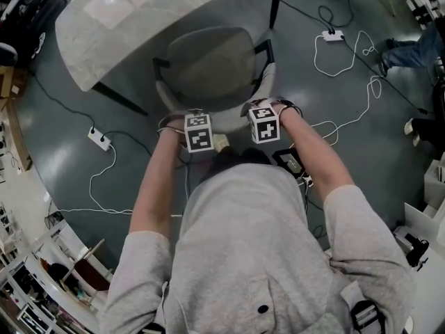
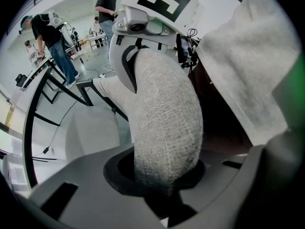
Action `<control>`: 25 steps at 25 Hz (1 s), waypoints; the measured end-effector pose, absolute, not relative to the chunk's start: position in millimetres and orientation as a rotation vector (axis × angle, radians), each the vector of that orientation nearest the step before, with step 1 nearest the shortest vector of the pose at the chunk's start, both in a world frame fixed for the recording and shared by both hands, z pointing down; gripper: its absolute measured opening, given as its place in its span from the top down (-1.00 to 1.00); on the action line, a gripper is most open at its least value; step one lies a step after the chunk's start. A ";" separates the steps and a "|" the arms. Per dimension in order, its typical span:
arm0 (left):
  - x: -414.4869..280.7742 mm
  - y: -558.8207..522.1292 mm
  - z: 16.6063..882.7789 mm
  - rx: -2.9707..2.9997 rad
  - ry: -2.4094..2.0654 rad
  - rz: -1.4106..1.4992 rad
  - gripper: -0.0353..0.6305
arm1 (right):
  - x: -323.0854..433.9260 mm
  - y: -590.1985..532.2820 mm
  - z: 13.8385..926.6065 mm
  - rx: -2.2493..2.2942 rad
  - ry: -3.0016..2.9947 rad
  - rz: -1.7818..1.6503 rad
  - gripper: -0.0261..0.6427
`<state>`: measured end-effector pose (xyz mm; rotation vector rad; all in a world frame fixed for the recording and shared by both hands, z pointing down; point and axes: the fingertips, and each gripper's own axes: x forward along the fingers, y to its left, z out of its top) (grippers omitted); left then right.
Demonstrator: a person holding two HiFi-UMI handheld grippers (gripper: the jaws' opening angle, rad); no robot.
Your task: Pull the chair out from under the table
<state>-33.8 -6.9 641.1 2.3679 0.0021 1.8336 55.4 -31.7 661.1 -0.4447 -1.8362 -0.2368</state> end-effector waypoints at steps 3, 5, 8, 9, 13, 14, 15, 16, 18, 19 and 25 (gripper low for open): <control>-31.8 -4.5 641.2 2.364 0.004 1.831 0.57 | 57.1 -29.4 660.7 -0.445 -1.833 -0.236 0.63; -29.4 1.3 642.2 2.354 0.010 1.823 0.57 | 59.5 -25.1 661.3 -0.456 -1.826 -0.242 0.63; -24.6 5.5 643.1 2.348 0.003 1.823 0.55 | 64.2 -22.0 662.0 -0.459 -1.829 -0.253 0.63; -23.3 5.7 643.3 2.349 0.002 1.824 0.55 | 65.6 -21.7 662.0 -0.457 -1.828 -0.254 0.63; -20.8 11.0 643.5 2.345 -0.005 1.825 0.55 | 68.1 -16.1 662.4 -0.459 -1.827 -0.254 0.63; -20.1 12.1 643.4 2.346 -0.006 1.825 0.55 | 68.8 -15.1 662.2 -0.462 -1.826 -0.254 0.63; -19.3 13.6 643.5 2.347 -0.006 1.823 0.55 | 69.5 -13.7 662.0 -0.465 -1.825 -0.255 0.63; -18.7 15.1 643.5 2.347 -0.006 1.822 0.55 | 69.9 -12.4 662.0 -0.466 -1.825 -0.256 0.63; -18.7 16.2 643.3 2.349 -0.009 1.823 0.55 | 69.7 -11.4 661.9 -0.461 -1.827 -0.261 0.63; -19.3 16.2 643.2 2.349 -0.010 1.827 0.55 | 69.4 -11.2 661.7 -0.457 -1.827 -0.260 0.63; -22.3 24.5 642.8 2.357 0.008 1.842 0.56 | 67.9 0.8 661.2 -0.448 -1.827 -0.236 0.63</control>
